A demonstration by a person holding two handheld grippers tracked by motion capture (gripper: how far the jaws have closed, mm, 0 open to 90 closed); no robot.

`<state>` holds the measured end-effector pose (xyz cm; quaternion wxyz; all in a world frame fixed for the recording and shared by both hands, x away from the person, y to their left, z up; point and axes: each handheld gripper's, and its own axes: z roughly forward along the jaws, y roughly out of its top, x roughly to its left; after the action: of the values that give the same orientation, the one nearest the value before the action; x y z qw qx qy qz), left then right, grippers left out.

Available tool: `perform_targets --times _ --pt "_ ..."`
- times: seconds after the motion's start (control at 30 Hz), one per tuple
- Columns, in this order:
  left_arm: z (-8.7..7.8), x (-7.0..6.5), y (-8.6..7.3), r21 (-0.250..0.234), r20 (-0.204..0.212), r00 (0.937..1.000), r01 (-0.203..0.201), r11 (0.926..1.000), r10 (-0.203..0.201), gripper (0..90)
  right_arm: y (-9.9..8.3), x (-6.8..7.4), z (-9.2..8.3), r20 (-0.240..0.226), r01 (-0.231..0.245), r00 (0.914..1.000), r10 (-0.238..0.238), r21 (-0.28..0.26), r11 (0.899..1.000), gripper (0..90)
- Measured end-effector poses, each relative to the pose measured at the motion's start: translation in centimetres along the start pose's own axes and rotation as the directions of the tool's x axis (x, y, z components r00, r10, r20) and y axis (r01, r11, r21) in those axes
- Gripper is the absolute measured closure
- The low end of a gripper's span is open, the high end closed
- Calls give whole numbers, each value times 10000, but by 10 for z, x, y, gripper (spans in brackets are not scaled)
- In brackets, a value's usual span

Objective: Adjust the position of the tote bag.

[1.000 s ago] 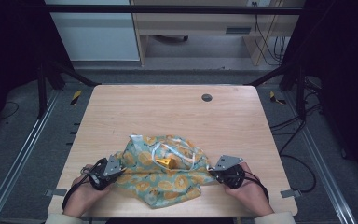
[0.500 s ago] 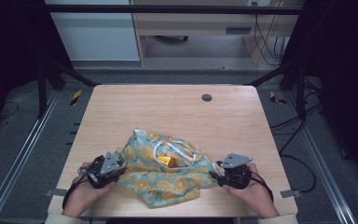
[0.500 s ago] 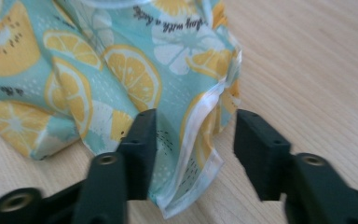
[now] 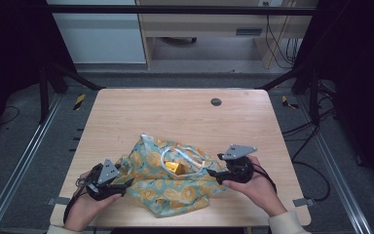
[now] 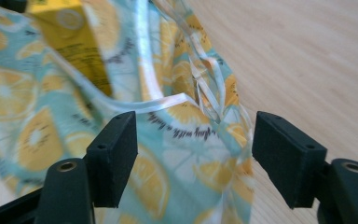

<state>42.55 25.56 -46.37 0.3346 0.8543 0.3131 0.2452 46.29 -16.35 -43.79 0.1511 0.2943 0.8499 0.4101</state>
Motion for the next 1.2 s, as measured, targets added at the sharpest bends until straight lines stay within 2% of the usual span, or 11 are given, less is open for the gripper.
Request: perform_targets --times 0.07,0.17,0.27,0.33,0.43,0.53,0.6,0.83,0.97,1.07,1.2 --pt "0 0 0 -3 30 10000 -9 10000 9 309 0 -8 16 -516 -391 9978 407 318 9987 224" --pt "0 -1 0 48 68 9999 -90 9999 90 312 -5 -13 29 -723 -691 9946 747 761 9947 244" --pt "1 -1 2 -105 133 9999 86 9999 -85 311 -8 -8 28 -781 -410 9959 461 655 9970 451" --pt "-1 -2 4 -135 190 9998 72 9999 -69 310 -7 -3 24 -801 -242 9964 277 438 9987 648" --pt "-4 -2 7 -300 201 9997 134 9995 -128 308 -5 2 21 -771 -55 9970 70 191 9998 723" --pt "-6 0 13 -648 258 9984 517 9966 -501 299 -2 5 16 -623 128 9980 -145 -269 9996 849" --pt "-7 4 20 -705 273 9973 706 9950 -688 288 2 7 11 -509 200 9984 -234 -654 9977 895" --pt "-12 14 55 -858 198 9980 609 9944 -594 253 9 28 -7 -1053 714 9904 -897 -1657 9836 900" --pt "-8 10 81 -829 144 9997 203 9964 -192 241 12 44 -9 -1554 1114 9776 -1417 -1890 9756 900" --pt "1 14 93 -675 218 9997 74 9977 -59 226 12 54 -6 -1713 1467 9691 -1773 -1772 9732 900" --pt "14 19 98 -275 543 9985 -68 9996 83 191 7 53 -2 -1739 1425 9702 -1688 -1544 9777 900"
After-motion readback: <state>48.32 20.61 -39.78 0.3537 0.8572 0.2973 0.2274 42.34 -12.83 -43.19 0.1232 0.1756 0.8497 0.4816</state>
